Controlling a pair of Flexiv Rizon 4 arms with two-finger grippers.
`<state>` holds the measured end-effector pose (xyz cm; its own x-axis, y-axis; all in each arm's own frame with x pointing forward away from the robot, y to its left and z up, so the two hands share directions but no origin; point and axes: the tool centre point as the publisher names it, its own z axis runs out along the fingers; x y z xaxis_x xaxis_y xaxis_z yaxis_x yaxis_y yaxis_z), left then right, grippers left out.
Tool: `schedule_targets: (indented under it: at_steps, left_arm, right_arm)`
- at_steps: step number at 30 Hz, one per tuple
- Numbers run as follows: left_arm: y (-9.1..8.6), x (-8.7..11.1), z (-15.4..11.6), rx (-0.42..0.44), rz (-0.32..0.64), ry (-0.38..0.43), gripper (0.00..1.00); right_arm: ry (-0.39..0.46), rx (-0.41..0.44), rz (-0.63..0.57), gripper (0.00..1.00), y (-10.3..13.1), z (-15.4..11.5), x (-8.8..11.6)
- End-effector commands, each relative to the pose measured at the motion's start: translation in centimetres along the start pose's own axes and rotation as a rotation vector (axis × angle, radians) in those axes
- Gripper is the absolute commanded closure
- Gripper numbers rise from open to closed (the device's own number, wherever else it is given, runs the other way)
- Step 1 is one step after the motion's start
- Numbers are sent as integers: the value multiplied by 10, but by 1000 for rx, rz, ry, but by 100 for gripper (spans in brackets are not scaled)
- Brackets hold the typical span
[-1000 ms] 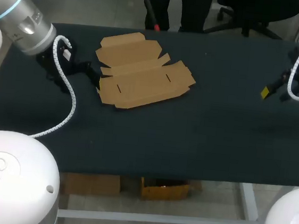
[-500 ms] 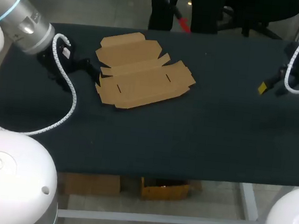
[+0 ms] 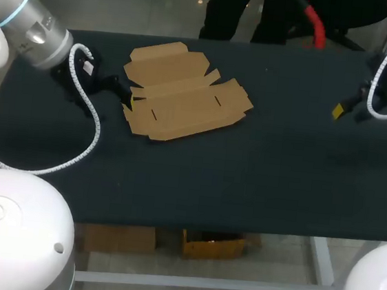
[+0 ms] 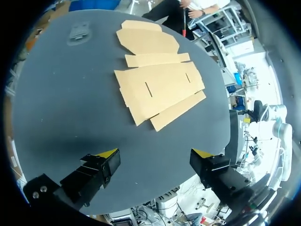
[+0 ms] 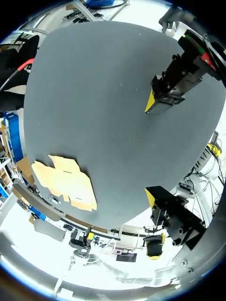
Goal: Assemble the packaging by folding the flat box into shape, placing the metal phone stand inside, and closing the box properly
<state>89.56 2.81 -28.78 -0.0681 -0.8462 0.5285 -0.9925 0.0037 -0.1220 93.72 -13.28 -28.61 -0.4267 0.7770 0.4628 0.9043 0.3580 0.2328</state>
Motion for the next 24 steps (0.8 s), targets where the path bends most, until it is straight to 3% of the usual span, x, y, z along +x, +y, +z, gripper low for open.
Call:
schedule_targets:
  at_steps: [1,12,24]
  left_arm:
    - [-8,0,11,10,29,-1,0]
    - [-19,-14,25,48,54,16,0]
    - [-34,-30,41,79,45,45,0]
  right_arm:
    - [-17,20,-11,0,8,0,7]
    - [-5,41,-52,0,24,1,17]
    - [11,23,-53,0,30,1,10]
